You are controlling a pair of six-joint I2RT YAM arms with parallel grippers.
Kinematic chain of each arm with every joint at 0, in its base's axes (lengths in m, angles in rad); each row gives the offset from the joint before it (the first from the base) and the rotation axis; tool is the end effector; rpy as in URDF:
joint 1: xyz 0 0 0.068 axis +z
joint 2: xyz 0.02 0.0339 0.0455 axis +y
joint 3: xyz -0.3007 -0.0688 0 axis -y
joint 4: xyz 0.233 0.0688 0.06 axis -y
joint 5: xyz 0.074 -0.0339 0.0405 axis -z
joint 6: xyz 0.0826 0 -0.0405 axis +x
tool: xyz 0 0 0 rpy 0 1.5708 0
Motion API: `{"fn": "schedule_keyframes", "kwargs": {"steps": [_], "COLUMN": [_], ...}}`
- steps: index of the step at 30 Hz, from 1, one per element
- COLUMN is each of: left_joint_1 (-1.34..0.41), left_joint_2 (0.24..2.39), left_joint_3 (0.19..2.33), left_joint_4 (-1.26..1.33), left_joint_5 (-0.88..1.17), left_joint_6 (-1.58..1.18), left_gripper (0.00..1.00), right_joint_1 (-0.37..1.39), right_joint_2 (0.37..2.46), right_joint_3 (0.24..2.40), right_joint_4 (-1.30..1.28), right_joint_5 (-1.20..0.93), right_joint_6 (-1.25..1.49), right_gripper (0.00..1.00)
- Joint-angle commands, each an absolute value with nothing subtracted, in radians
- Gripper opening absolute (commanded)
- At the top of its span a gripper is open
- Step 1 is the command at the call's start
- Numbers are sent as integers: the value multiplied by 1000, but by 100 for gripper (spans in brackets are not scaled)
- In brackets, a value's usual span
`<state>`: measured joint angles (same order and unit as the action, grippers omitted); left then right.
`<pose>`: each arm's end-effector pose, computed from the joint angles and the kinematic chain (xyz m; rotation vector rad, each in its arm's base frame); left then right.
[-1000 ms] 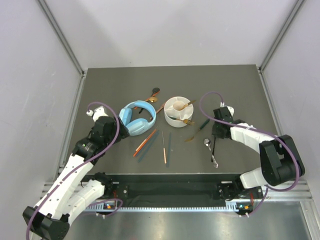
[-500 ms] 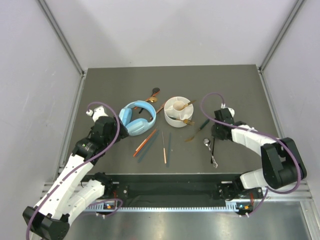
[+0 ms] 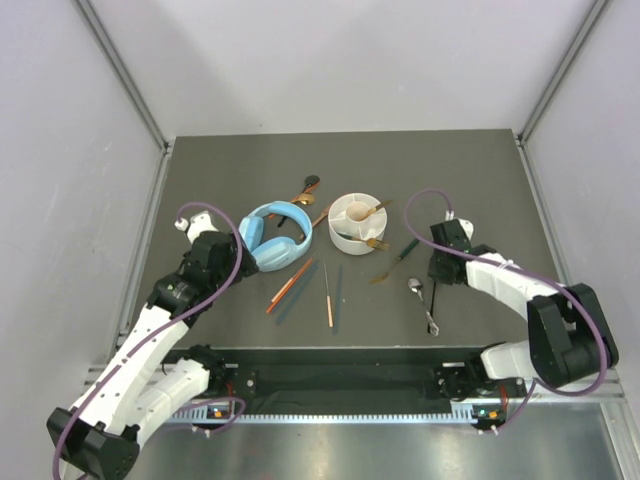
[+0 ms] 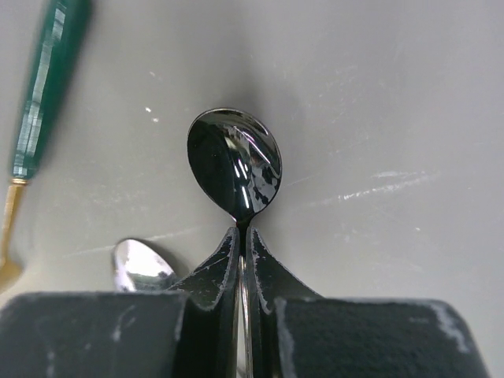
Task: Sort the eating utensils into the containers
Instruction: Pick up the spoon from the center of the board.
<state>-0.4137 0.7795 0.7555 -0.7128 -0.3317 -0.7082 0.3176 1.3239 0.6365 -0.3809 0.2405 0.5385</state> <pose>0.1510 -0.0369 0.2771 -0.4977 2.2127 -0.2124 0.2331 0.0559 0.1685 0.3650 2.5632 -0.0088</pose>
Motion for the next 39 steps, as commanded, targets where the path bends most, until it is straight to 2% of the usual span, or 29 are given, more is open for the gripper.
{"fn": "schedule_keyframes", "kwargs": {"steps": [1, 5, 7, 10, 12, 16, 22, 28, 29, 31, 32, 37, 39], "left_joint_1": [-411, -411, -411, -410, -411, -411, -411, -411, -411, -411, -411, -411, -411], "left_joint_2": [773, 765, 764, 761, 761, 770, 788, 778, 781, 782, 782, 776, 779], "left_joint_3": [778, 785, 790, 792, 787, 781, 792, 776, 779, 784, 790, 792, 792], "left_joint_4": [-675, -683, -690, -692, -687, -667, -664, -657, -660, -667, -670, -675, -675], "left_joint_5": [-345, -354, -359, -364, -362, -344, -331, -327, -327, -334, -337, -347, -347], "left_joint_6": [-707, -701, -701, -700, -699, -701, -703, -707, -706, -706, -704, -701, -699], "left_gripper": [82, 82, 82, 82, 82, 82, 82, 82, 82, 82, 82, 82, 82], "right_joint_1": [313, 313, 313, 313, 313, 313, 313, 313, 311, 313, 311, 311, 310], "right_joint_2": [1379, 1443, 1451, 1424, 1398, 1355, 1309, 1359, 1383, 1408, 1431, 1477, 1483], "right_joint_3": [661, 707, 727, 706, 695, 658, 666, 657, 655, 647, 644, 630, 632], "right_joint_4": [-336, -367, -403, -416, -426, -446, -506, -474, -469, -450, -443, -407, -403], "right_joint_5": [236, 213, 210, 204, 180, 176, 169, 157, 149, 129, 121, 101, 95], "right_joint_6": [523, 514, 509, 512, 512, 531, 557, 546, 543, 545, 546, 555, 551], "right_gripper": [0, 3, 17, 25, 36, 45, 45, 38, 33, 30, 22, 17, 5]}}
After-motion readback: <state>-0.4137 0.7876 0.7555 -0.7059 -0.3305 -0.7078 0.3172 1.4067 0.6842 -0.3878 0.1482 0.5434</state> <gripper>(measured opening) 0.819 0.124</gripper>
